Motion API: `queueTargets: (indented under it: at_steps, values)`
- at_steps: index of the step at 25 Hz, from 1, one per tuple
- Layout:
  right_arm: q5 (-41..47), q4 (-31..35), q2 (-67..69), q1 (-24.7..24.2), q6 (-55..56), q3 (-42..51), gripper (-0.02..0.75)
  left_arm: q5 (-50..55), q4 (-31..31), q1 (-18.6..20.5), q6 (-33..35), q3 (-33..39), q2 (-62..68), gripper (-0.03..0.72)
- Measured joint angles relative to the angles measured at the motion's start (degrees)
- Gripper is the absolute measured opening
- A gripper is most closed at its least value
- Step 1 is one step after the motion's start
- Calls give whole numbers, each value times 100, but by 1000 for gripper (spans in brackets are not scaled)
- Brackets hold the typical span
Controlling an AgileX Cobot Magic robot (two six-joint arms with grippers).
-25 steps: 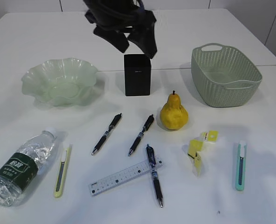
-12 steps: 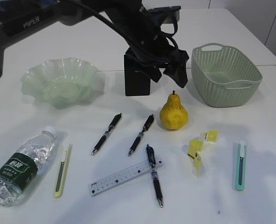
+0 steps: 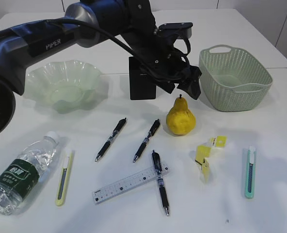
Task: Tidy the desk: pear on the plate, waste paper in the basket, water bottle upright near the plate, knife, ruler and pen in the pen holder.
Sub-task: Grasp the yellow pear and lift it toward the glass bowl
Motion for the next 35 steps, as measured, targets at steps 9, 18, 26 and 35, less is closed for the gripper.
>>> queueTargets:
  at_steps: [9,18,26,35]
  values:
    - [22,0,0,0,0,0,568,-305,0,0,19,0,184,588]
    - [22,0,0,0,0,0,568,-283,10,0,19,0,406,586]
    - [12,0,0,0,0,0,568,-283,67,0,24,0,406,554]
    - [1,0,0,0,0,0,568,-283,67,0,24,0,406,540]
